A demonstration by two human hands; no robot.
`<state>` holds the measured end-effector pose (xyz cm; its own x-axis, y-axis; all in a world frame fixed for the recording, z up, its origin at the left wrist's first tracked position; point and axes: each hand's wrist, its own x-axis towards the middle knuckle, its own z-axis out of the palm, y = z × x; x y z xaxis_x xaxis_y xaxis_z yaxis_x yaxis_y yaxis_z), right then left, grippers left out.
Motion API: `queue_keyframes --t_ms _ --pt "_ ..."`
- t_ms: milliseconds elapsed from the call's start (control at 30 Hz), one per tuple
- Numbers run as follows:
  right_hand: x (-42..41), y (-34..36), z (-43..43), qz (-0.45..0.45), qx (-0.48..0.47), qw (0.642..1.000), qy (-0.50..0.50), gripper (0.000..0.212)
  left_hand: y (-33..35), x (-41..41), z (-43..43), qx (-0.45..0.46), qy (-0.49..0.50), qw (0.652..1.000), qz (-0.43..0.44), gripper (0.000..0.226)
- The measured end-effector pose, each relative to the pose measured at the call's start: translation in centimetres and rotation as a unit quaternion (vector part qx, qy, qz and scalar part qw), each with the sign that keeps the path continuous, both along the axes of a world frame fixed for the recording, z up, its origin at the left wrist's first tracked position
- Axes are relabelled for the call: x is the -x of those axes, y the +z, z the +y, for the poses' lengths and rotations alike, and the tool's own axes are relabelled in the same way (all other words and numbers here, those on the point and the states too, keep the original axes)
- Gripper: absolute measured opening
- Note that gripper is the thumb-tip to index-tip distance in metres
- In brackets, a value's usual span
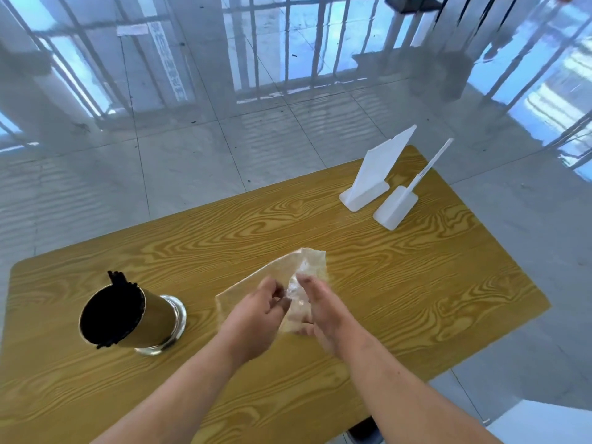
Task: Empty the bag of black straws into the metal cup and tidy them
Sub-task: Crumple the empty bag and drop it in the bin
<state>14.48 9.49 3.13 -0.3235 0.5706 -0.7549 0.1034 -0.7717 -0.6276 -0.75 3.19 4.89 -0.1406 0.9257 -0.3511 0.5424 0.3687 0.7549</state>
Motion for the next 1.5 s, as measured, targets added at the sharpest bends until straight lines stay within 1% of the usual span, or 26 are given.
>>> queue_keyframes --t_ms 100,167,233,367,433,467,533,567,600,667,700,733,800,833,900,933,1000,1033,1067,1100,1167,1233,1300,1333,1400,1500 --pt "1.1 2.0 -0.6 0.039 0.009 0.998 -0.051 0.029 2.1 0.2 -1.1 -0.003 -0.029 0.999 -0.036 0.008" --pt "1.5 3.3 -1.1 0.035 -0.011 0.996 -0.083 0.015 3.2 0.8 -2.1 -0.011 -0.061 0.998 -0.013 0.020" --pt "1.8 4.3 -1.7 0.025 -0.042 0.994 -0.097 0.014 4.3 1.9 -3.0 -0.030 -0.057 0.997 0.039 0.038" --pt "2.2 6.3 -3.5 -0.029 -0.111 0.989 -0.091 0.019 6.1 4.2 -4.7 -0.149 0.008 0.980 0.129 0.049" --pt "2.3 7.5 -4.3 -0.054 -0.146 0.985 -0.076 0.018 6.7 5.0 -5.1 -0.194 0.031 0.967 0.161 0.060" --pt "2.4 8.1 -4.7 -0.066 -0.159 0.982 -0.071 0.016 7.0 5.5 -5.2 -0.196 0.032 0.965 0.174 0.067" --pt "2.4 9.2 -5.5 -0.065 -0.169 0.980 -0.080 0.017 8.0 6.2 -5.0 -0.142 0.005 0.972 0.188 0.072" --pt "2.5 9.8 -5.8 -0.046 -0.166 0.981 -0.088 0.016 8.3 6.3 -4.7 -0.101 -0.016 0.976 0.191 0.066" --pt "2.6 10.4 -6.2 -0.024 -0.166 0.981 -0.093 0.016 8.7 6.4 -4.6 -0.071 -0.032 0.980 0.183 0.053" --pt "2.8 11.6 -6.7 0.001 -0.185 0.977 -0.106 0.015 9.4 6.2 -4.5 -0.057 -0.037 0.990 0.126 0.018" --pt "2.7 12.2 -6.9 0.004 -0.198 0.973 -0.118 0.013 9.6 6.0 -4.5 -0.062 -0.037 0.994 0.085 0.011" --pt "2.6 12.8 -7.1 0.005 -0.207 0.969 -0.132 0.015 9.7 5.7 -4.6 -0.062 -0.036 0.997 0.038 0.012" --pt "2.3 13.9 -7.6 0.014 -0.192 0.968 -0.161 0.034 9.9 4.6 -4.9 -0.051 -0.022 0.995 -0.084 0.016" --pt "2.0 14.4 -7.9 0.032 -0.173 0.970 -0.170 0.044 10.2 4.0 -5.0 -0.043 -0.018 0.990 -0.137 0.017" --pt "1.4 15.4 -8.7 0.082 -0.142 0.971 -0.171 0.057 11.0 2.5 -5.4 -0.042 -0.031 0.977 -0.206 0.018" --pt "1.0 15.7 -9.1 0.101 -0.140 0.970 -0.169 0.058 11.5 1.8 -5.6 -0.044 -0.042 0.971 -0.232 0.017" --pt "0.1 16.2 -9.7 0.121 -0.156 0.966 -0.165 0.048 12.1 0.4 -5.8 -0.050 -0.065 0.962 -0.262 0.014" --pt "-0.4 16.2 -10.0 0.126 -0.161 0.965 -0.163 0.043 12.3 -0.2 -5.9 -0.058 -0.085 0.962 -0.252 0.013" --pt "-0.8 16.3 -10.1 0.127 -0.156 0.964 -0.171 0.039 12.5 -0.7 -6.0 -0.073 -0.110 0.968 -0.216 0.015" --pt "-1.2 16.3 -10.2 0.123 -0.151 0.963 -0.185 0.037 12.7 -1.2 -6.2 -0.093 -0.133 0.973 -0.164 0.023" --pt "-2.3 16.1 -10.1 0.111 -0.151 0.960 -0.209 0.041 12.9 -2.0 -6.3 -0.150 -0.171 0.972 -0.057 0.058" --pt "-3.5 15.8 -9.9 0.101 -0.158 0.955 -0.229 0.042 12.9 -2.9 -6.2 -0.210 -0.212 0.954 0.042 0.089" --pt "-4.4 15.4 -9.7 0.105 -0.168 0.946 -0.256 0.033 12.5 -4.0 -6.2 -0.254 -0.228 0.928 0.151 0.104" --pt "-5.0 15.2 -9.5 0.108 -0.169 0.942 -0.268 0.027 12.3 -4.7 -6.2 -0.260 -0.221 0.921 0.187 0.108" --pt "-6.1 14.8 -9.3 0.118 -0.156 0.940 -0.278 0.023 11.8 -6.3 -6.1 -0.246 -0.215 0.925 0.193 0.116" --pt "-8.8 14.2 -9.3 0.138 -0.107 0.945 -0.278 0.035 10.8 -9.2 -5.4 -0.203 -0.258 0.936 0.131 0.117"
